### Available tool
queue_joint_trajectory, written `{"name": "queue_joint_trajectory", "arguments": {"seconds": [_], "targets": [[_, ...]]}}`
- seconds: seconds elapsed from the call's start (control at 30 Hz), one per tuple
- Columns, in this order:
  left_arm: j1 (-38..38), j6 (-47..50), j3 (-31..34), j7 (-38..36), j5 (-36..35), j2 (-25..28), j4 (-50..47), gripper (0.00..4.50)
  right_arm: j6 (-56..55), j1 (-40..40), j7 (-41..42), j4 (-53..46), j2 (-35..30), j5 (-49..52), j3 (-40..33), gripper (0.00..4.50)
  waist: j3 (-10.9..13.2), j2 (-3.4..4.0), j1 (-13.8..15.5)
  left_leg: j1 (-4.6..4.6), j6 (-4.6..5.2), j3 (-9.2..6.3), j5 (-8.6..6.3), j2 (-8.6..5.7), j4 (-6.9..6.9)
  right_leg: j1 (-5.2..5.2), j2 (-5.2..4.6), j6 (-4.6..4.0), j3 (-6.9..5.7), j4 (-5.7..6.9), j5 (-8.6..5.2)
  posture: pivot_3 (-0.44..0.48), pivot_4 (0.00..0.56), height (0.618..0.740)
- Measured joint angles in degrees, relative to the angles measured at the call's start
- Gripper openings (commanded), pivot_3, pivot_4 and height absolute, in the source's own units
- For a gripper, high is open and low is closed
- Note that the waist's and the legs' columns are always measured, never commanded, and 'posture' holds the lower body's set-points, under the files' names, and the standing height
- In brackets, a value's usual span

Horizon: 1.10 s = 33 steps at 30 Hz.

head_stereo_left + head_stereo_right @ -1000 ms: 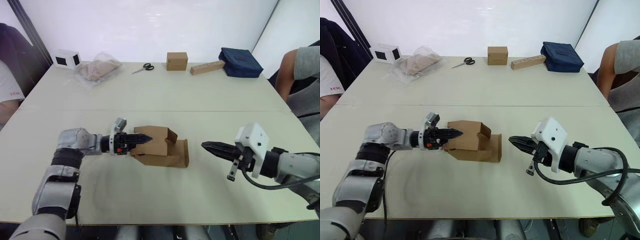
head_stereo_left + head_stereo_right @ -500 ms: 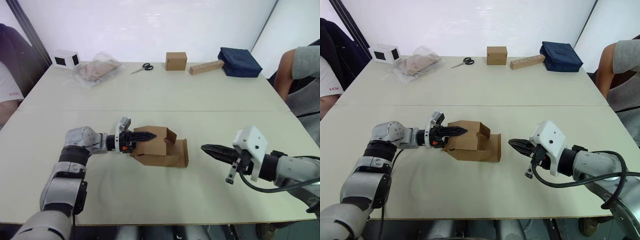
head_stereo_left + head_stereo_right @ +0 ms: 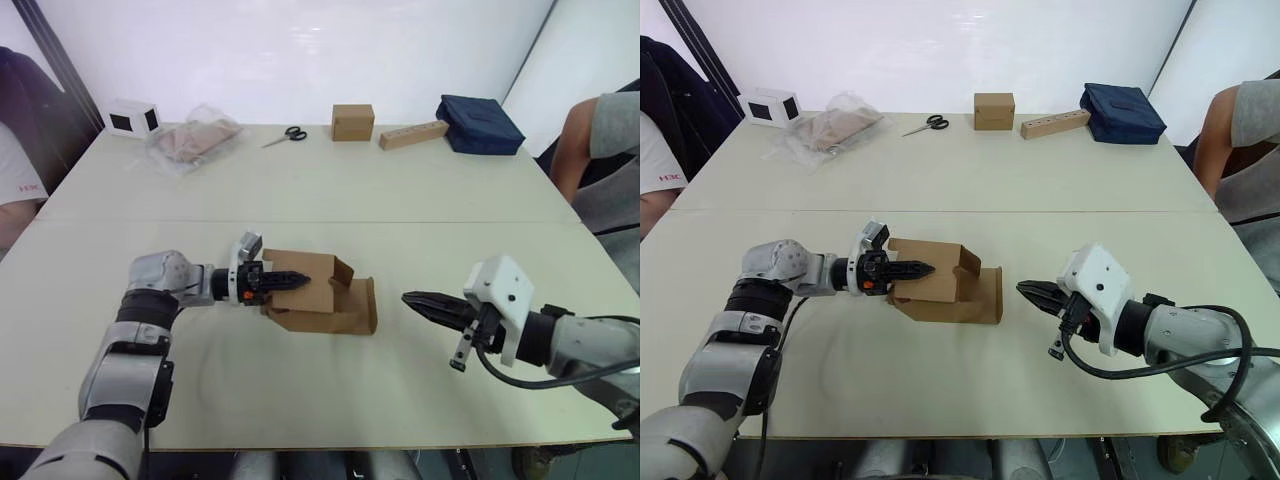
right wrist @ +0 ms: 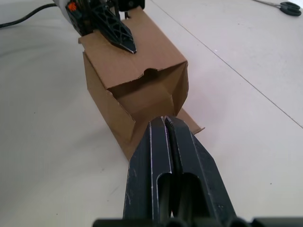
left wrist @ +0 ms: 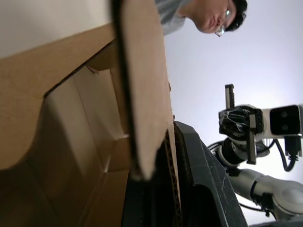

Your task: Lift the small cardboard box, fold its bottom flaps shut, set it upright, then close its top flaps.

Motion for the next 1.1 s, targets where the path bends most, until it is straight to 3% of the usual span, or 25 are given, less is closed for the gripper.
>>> {"name": "queue_joint_trajectory", "arguments": {"seconds": [0.17,0.33,0.7,1.1], "targets": [[3.9,0.1,4.3,0.8,-4.9,0.0,-13.9,0.02,-0.8,-3.7,-5.1,0.4,6.7,-0.1,1.1,0.00,0.0,0.01,-0.1,0.02,-0.04,-0.01,0.02,0.04,0.00,-0.03,-0.02,0.00,0.00,0.09,0.00,0.000,0.150,0.740],[7.7,-4.9,6.4,3.5,-7.3,-1.8,-26.5,0.02,-2.9,-11.4,-14.2,5.8,16.2,-6.0,6.5,0.00,0.0,0.02,0.0,0.09,-0.26,-0.01,0.15,-0.01,0.00,-0.01,-0.06,-0.03,0.04,0.18,0.00,0.000,0.150,0.740],[8.8,-7.2,8.0,8.3,-9.2,-2.9,-29.1,0.02,-4.8,-16.4,-14.8,9.5,21.1,-13.2,17.6,0.00,0.0,0.02,-0.2,0.19,-0.27,-0.06,0.16,-0.03,-0.01,-0.02,0.02,-0.03,0.03,0.42,0.00,0.000,0.150,0.740],[8.8,-7.3,7.8,9.6,-11.4,-3.5,-29.3,0.02,-7.0,-18.7,-12.3,12.1,24.2,-17.7,22.1,0.00,0.0,0.02,-0.2,0.20,-0.27,-0.06,0.16,-0.03,-0.01,-0.02,0.03,-0.02,0.03,0.42,0.00,0.000,0.150,0.740]]}}
